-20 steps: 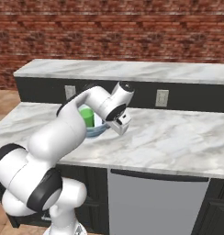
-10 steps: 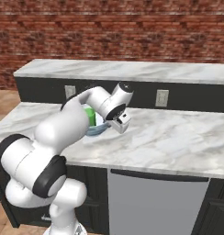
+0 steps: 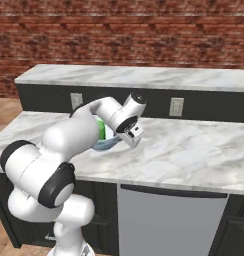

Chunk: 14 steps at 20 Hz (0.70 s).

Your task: Place the cup inside the bowl on the dining table and move the bowl to any counter.

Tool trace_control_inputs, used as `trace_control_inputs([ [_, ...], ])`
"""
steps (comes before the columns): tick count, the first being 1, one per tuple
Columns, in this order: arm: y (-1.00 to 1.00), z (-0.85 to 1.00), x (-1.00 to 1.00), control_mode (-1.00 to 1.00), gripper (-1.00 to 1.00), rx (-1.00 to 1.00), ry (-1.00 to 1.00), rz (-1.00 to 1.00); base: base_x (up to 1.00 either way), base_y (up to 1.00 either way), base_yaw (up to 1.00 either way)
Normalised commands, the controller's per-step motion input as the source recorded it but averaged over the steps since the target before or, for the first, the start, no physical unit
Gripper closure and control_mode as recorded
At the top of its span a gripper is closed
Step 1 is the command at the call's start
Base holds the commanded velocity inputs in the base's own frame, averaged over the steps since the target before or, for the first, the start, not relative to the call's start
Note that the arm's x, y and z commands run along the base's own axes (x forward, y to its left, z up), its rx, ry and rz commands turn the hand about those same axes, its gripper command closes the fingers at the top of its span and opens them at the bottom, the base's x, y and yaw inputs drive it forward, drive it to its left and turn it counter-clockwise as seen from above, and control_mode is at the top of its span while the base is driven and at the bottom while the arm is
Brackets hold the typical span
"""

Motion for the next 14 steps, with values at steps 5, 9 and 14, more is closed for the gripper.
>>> trace_control_inputs([
  [5,0.00,-0.18,0.07,-1.00,1.00,0.00,0.00,0.00,0.00,0.00,0.00],
  [9,0.00,-0.21,0.07,-1.00,1.00,0.00,0.00,0.00,0.00,0.00,0.00],
  [14,0.00,-0.24,0.05,-1.00,1.00,0.00,0.00,0.00,0.00,0.00,0.00],
])
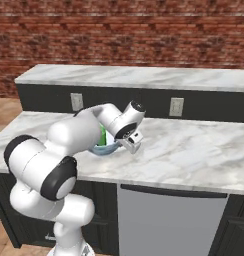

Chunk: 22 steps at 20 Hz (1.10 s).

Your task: Place the cup inside the bowl on the dining table and move the bowl to any counter.

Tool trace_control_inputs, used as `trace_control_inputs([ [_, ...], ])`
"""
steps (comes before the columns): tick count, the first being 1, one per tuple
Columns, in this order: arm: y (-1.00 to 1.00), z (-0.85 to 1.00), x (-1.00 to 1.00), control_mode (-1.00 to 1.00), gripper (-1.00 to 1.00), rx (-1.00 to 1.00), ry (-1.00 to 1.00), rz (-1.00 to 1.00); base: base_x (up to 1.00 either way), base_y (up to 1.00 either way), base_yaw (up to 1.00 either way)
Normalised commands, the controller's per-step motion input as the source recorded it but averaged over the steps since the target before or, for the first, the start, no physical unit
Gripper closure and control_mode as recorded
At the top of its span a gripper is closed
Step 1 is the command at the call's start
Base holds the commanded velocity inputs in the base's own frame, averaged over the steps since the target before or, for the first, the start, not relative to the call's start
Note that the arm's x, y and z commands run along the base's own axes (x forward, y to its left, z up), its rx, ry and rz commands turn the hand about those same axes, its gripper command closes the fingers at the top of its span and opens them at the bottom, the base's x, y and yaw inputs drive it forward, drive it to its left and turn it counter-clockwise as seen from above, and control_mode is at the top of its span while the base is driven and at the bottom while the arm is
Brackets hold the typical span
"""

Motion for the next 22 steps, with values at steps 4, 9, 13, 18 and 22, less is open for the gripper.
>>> trace_control_inputs([
  [4,0.00,-0.28,0.04,-1.00,1.00,0.00,0.00,0.00,0.00,0.00,0.00],
  [9,0.00,-0.25,0.02,-1.00,1.00,0.00,0.00,0.00,0.00,0.00,0.00],
  [13,0.00,-0.21,0.02,-1.00,1.00,0.00,0.00,0.00,0.00,0.00,0.00],
  [18,0.00,-0.18,0.01,-1.00,1.00,0.00,0.00,0.00,0.00,0.00,0.00],
  [22,0.00,-0.19,0.01,-1.00,1.00,0.00,0.00,0.00,0.00,0.00,0.00],
])
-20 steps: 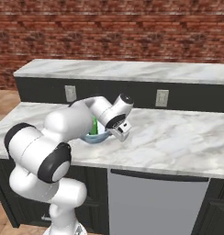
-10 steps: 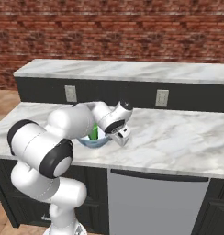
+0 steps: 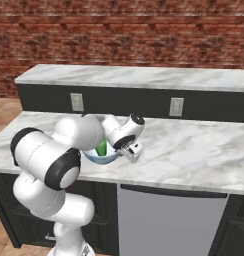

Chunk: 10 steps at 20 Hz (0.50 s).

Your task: Place the cup inside the bowl on the dining table and move the bowl to any counter.

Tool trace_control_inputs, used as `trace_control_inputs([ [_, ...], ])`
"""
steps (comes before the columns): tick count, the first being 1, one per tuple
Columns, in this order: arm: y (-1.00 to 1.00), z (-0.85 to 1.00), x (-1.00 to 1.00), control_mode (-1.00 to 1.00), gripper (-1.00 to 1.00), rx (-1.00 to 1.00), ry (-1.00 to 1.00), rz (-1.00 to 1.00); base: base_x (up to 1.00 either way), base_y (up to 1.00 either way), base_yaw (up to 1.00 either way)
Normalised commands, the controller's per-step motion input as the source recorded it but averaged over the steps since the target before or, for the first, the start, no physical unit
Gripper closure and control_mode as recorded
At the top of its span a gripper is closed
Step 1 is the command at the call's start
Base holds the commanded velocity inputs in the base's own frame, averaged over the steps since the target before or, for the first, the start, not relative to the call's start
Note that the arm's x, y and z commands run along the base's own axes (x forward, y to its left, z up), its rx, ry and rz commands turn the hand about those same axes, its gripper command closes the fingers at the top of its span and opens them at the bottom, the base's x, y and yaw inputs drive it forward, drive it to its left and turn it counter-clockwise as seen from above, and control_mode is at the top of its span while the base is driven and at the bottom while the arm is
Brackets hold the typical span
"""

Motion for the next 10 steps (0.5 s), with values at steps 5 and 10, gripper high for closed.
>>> trace_control_inputs([
  [5,0.00,-0.24,0.04,-1.00,1.00,0.00,0.00,0.00,0.00,0.00,0.00],
  [10,0.00,-0.05,0.00,-1.00,1.00,0.00,0.00,0.00,0.00,0.00,0.00],
])
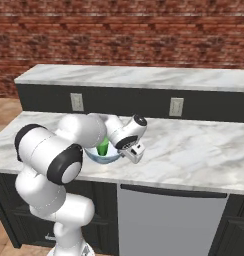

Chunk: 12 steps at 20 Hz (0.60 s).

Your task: Place the cup inside the bowl on the dining table and move the bowl to any counter.

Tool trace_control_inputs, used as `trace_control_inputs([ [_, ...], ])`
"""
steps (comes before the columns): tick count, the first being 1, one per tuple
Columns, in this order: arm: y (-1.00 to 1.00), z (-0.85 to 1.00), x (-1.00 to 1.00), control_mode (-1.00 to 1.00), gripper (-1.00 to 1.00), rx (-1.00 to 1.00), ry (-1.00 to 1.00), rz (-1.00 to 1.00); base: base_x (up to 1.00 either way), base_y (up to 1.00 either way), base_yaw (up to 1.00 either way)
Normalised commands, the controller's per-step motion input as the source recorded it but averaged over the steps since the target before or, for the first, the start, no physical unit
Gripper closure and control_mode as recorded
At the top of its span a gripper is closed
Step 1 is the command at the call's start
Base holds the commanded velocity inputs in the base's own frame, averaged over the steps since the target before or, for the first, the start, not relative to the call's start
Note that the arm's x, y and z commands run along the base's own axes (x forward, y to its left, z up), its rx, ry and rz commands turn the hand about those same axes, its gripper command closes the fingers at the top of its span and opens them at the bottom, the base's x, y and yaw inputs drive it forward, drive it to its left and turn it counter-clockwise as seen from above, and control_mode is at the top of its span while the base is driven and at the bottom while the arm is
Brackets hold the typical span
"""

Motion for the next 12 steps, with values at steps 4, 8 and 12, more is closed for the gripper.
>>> trace_control_inputs([
  [4,0.00,0.05,-0.02,-1.00,1.00,0.00,0.00,0.00,0.00,0.00,0.00],
  [8,0.00,0.01,-0.01,-1.00,-1.00,0.00,0.00,0.00,0.00,0.00,0.00],
  [12,0.00,0.01,-0.02,-1.00,-1.00,0.00,0.00,-0.01,0.00,0.00,0.00],
])
